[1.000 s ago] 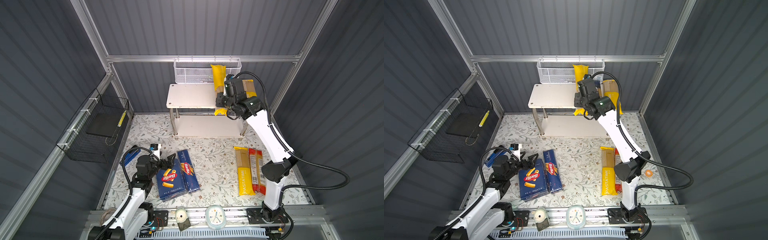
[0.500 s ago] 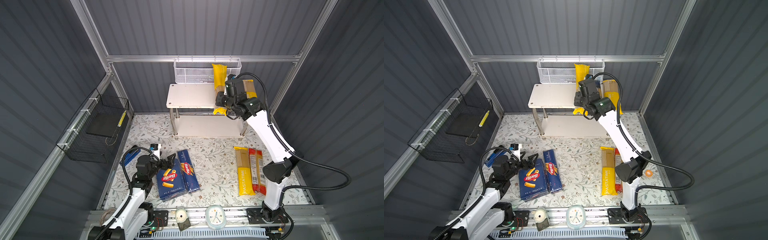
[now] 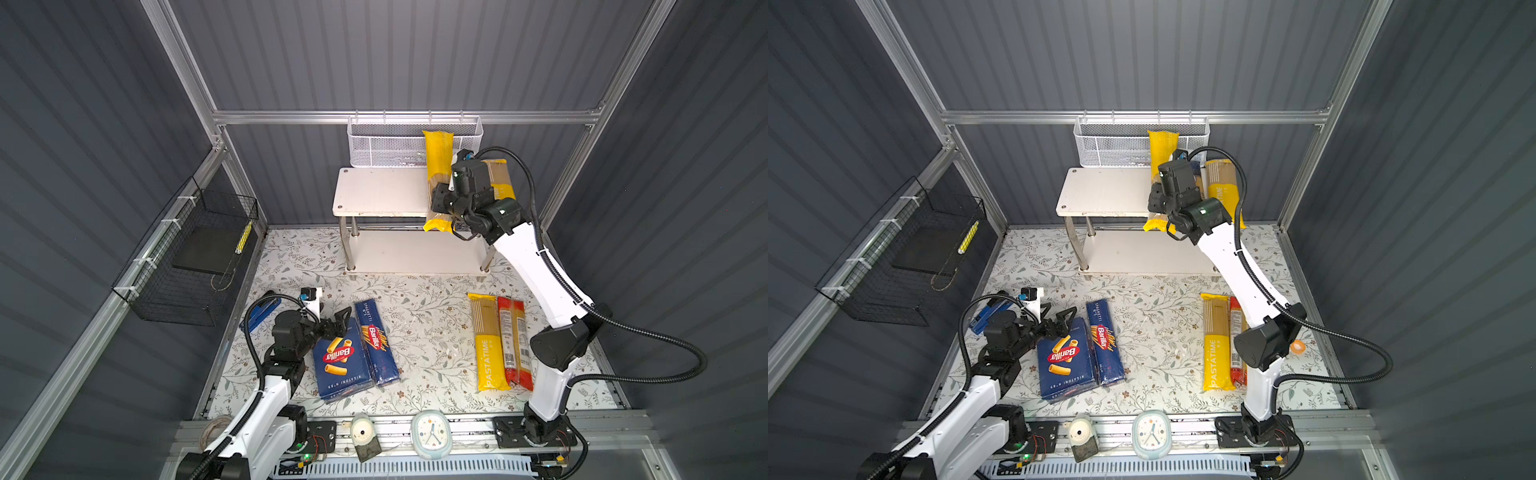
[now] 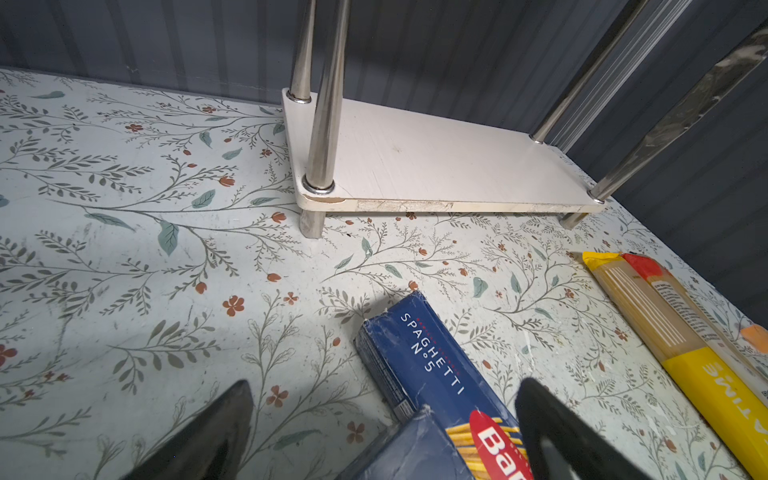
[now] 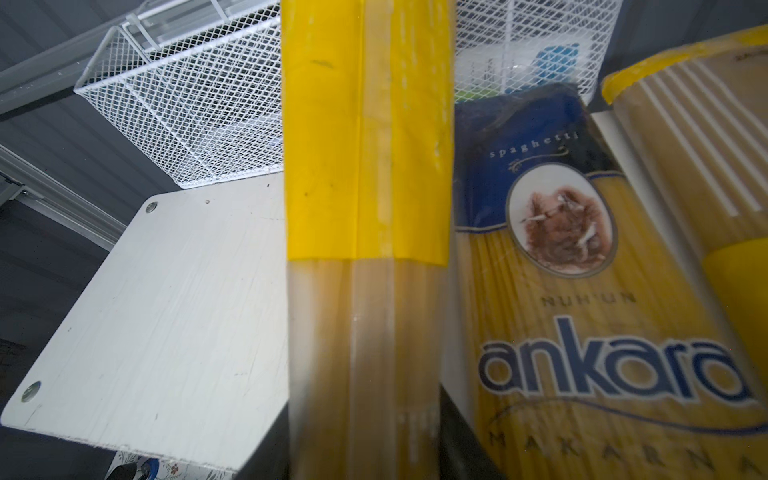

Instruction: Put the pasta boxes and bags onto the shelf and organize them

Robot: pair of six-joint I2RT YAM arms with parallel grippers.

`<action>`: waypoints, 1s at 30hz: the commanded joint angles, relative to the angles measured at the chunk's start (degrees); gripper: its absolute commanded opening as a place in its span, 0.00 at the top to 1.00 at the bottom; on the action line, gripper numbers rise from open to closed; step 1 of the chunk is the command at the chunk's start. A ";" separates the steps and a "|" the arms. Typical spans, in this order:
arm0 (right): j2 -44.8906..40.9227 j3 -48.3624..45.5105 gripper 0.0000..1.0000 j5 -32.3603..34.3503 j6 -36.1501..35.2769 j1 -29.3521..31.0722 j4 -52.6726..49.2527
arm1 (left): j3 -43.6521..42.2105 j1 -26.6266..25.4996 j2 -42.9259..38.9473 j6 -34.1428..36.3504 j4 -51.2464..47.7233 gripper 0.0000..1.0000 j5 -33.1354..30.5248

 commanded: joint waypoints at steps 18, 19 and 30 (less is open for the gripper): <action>-4.66 -0.45 0.56 0.65 -2.41 1.72 1.30 | 0.77 -0.32 -0.87 -0.55 -0.46 0.00 -0.29; -4.24 -0.61 0.55 0.51 -2.58 1.71 1.52 | 0.75 -0.32 -0.87 -0.55 -0.48 0.01 -0.33; -2.56 4.90 0.52 -4.04 -5.11 2.86 -3.51 | 0.71 -0.31 -0.94 -0.71 -0.55 0.00 -0.81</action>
